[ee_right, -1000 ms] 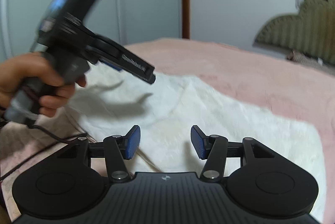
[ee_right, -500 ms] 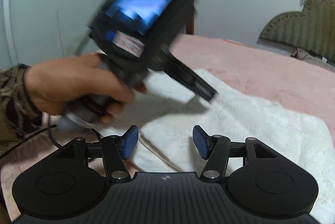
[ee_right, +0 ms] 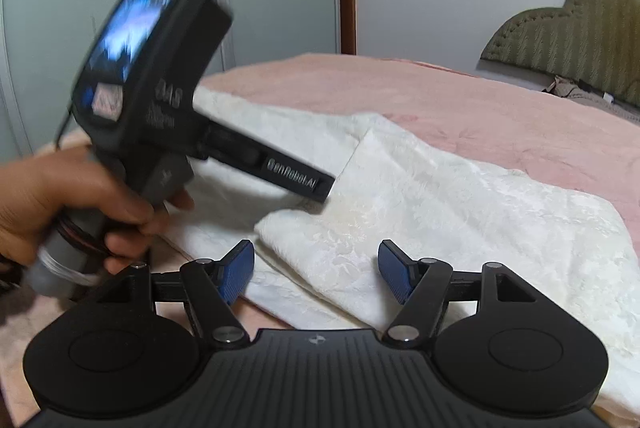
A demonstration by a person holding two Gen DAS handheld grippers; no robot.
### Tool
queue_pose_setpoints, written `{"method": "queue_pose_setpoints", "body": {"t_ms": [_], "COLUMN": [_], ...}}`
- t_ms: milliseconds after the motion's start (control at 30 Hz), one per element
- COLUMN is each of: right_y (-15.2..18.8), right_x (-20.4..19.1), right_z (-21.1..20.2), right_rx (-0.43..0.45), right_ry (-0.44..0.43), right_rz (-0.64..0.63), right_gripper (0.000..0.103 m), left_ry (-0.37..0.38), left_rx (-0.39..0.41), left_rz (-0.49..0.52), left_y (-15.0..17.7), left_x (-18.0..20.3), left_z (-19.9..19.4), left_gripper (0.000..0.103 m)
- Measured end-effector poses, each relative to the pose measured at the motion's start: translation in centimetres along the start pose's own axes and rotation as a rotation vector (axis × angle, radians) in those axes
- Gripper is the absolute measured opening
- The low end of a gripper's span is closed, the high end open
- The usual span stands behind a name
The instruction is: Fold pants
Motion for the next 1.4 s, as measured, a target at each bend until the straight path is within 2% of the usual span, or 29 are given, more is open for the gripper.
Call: {"method": "queue_pose_setpoints", "body": {"t_ms": [67,167,233,300,333,367,467,533,567,633,700,800,1400], "right_y": [-0.3,-0.6,-0.5,0.2,0.7,1.0,0.9,0.8,1.0,1.1,1.5,1.3,1.7], "right_x": [1.5,3.9,6.3,8.5,9.3,9.7,9.5,8.7,8.4,8.3,8.6,7.5,7.2], "right_z": [-1.1,-2.4,-2.3,-1.6,-1.1,-1.0,-1.1,-1.8,-2.2,-1.6,0.0,0.7,0.5], "right_rx": [0.03,0.065,0.048,-0.012,-0.041,-0.035,-0.016,0.025,0.039,0.014,-0.056,-0.082,-0.084], "right_ry": [0.012,0.098,0.167,0.221,0.239,0.233,0.255,0.299,0.3,0.299,0.281,0.329,0.32], "right_rz": [0.043,0.101,0.164,0.231,0.251,0.259,0.248,0.23,0.214,0.19,0.178,0.109,0.129], "right_gripper": [0.068,0.069,0.069,0.069,0.069,0.07,0.071,0.072,0.072,0.079,0.092,0.103,0.103], "left_ry": [0.002,0.001,-0.011,0.04,0.079,0.104,0.023,0.0,-0.006,-0.008,-0.001,0.004,0.041], "left_rx": [0.006,0.001,-0.024,-0.02,-0.019,-0.024,0.003,0.032,0.036,0.045,0.057,0.07,0.064], "left_rz": [-0.012,-0.022,-0.04,-0.071,-0.065,-0.034,0.097,0.104,0.111,0.114,0.086,0.049,-0.015], "left_y": [0.3,0.3,-0.1,-0.5,-0.6,-0.7,0.3,0.7,0.8,1.1,1.5,2.0,2.1], "left_x": [0.0,0.0,0.0,0.0,0.3,1.0,3.4,3.6,3.7,3.8,3.6,3.1,2.4], "left_z": [-0.1,-0.2,-0.8,-1.7,-2.0,-2.1,-1.8,-2.3,-2.5,-2.5,-2.3,-2.2,-2.1], "left_gripper": [0.103,0.103,0.1,0.101,0.102,0.1,0.102,0.102,0.102,0.102,0.103,0.103,0.103]}}
Point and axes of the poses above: each gripper's, at about its wrist camera, not at the fingertips, and z roughly the way its jaws point, x to its right, y to its underside, the point moved 1 cm from there along z, roughly the way its jaws point, and after that the axes turned 1 degree about -y, right-handed, at the moved point
